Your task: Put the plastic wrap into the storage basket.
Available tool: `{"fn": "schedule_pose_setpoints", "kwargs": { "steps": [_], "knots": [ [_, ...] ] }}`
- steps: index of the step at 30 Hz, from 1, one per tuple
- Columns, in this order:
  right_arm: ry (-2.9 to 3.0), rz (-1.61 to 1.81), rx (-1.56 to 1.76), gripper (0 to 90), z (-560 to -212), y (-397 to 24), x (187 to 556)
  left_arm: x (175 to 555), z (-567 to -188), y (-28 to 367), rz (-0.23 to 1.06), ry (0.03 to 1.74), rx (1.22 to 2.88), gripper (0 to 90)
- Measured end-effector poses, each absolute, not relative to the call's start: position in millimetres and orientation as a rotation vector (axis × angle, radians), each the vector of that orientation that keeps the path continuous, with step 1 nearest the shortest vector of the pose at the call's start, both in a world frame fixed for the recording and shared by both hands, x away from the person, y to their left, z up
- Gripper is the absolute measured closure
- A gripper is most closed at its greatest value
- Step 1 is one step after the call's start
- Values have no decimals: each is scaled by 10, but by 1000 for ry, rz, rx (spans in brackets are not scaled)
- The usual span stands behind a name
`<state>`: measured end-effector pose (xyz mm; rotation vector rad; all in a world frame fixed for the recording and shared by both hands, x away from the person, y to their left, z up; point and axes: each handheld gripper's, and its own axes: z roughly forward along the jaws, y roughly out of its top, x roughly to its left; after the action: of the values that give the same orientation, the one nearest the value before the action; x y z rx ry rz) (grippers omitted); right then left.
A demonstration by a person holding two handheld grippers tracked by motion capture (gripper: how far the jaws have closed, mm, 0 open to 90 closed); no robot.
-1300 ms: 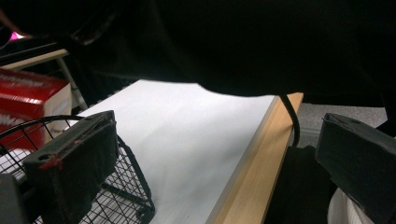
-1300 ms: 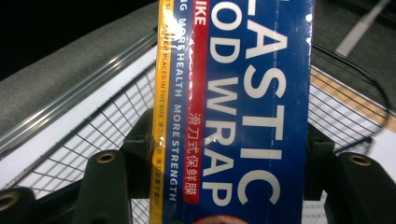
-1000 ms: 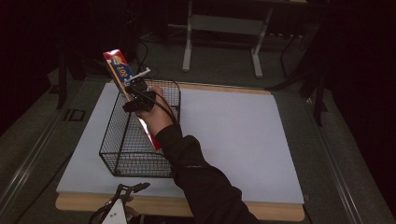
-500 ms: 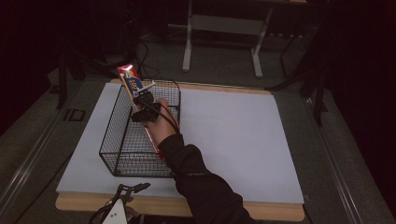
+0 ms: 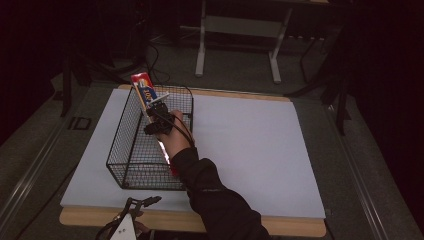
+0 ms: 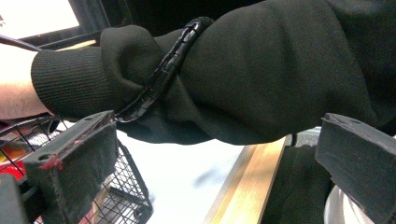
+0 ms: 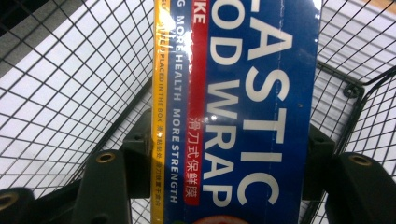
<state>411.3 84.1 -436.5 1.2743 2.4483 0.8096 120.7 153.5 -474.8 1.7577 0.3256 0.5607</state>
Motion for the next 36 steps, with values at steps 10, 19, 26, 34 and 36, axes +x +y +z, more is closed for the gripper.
{"fn": "schedule_pose_setpoints", "kwargs": {
  "steps": [10,19,26,34,36],
  "knots": [
    [2471,781,1284,386,-4455,833,4115,1210,-4750,1530,556,325,1761,0],
    [2483,796,1289,381,-4466,803,4096,1211,-4754,1524,554,320,1764,0],
    [2484,794,1302,377,-4530,796,4105,1218,-4757,1525,551,322,1767,0],
    [2501,802,1288,361,-4526,783,4115,1220,-4761,1520,546,320,1772,0],
    [2507,818,1283,338,-4515,766,4116,1224,-4763,1521,544,319,1775,0]
  ]
}}
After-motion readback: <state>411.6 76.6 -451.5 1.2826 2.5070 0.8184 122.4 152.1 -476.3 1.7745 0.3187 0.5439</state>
